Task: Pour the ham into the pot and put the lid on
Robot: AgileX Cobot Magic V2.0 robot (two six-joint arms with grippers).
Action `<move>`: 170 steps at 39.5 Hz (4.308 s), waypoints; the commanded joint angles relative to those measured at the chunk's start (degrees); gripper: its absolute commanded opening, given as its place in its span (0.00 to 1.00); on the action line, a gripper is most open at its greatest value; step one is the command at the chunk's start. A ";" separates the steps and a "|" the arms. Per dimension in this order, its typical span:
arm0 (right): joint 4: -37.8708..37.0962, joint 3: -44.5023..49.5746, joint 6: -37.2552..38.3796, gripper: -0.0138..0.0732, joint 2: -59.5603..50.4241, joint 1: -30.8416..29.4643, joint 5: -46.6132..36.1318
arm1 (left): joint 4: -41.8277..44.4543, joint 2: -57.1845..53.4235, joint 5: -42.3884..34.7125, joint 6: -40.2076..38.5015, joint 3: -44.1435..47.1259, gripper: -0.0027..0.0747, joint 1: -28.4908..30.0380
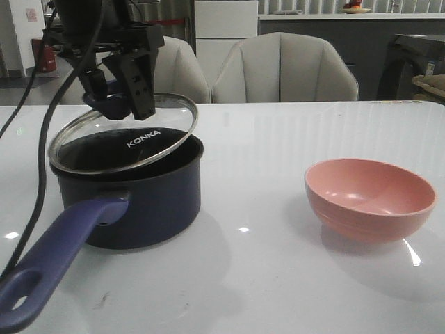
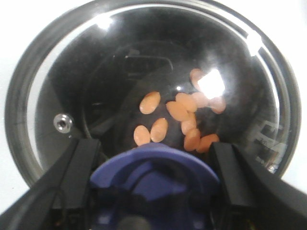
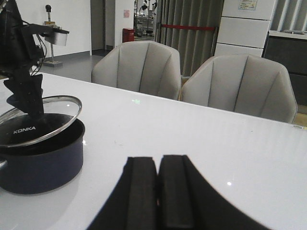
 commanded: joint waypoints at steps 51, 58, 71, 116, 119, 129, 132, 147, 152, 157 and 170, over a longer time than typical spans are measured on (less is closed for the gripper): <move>-0.46 -1.55 -0.44 0.32 0.58 0.00 -4.69 | -1.00 -3.60 2.71 0.40 -0.18 0.83 -0.42; -0.46 -1.55 -0.44 0.32 0.58 0.00 -4.69 | -0.70 -3.75 2.71 -0.55 -2.28 0.83 -0.29; -0.46 -1.55 -0.44 0.32 0.58 0.00 -4.69 | 0.73 -10.53 2.71 -1.67 -1.78 0.76 3.11; -0.46 -1.55 -0.44 0.32 0.58 0.00 -4.69 | 0.73 -86.88 -47.46 -1.54 63.89 0.73 20.87; -0.46 -1.55 -0.44 0.32 0.58 0.00 -4.69 | 0.73 -92.37 -48.18 -1.54 67.38 0.73 20.87; -0.46 -1.55 -0.44 0.32 0.58 0.00 -4.69 | -0.40 -103.24 -49.44 -1.78 78.74 0.64 20.87; -0.46 -1.55 -0.44 0.32 0.58 0.00 -4.69 | -0.80 -103.90 -50.96 -1.78 79.89 0.48 20.87; -0.46 -1.55 -0.44 0.32 0.58 0.00 -4.69 | -0.80 -103.89 -51.69 -1.78 80.01 0.21 20.87; -0.46 -1.55 -0.44 0.32 0.58 0.00 -4.69 | -0.80 -103.89 -51.69 -1.78 80.01 0.21 20.87; -0.46 -1.55 -0.44 0.32 0.58 0.00 -4.69 | -0.80 -103.89 -51.69 -1.78 80.01 0.21 20.87; -0.46 -1.55 -0.44 0.32 0.58 0.00 -4.69 | -0.80 -104.19 -53.76 -1.78 81.71 0.21 21.00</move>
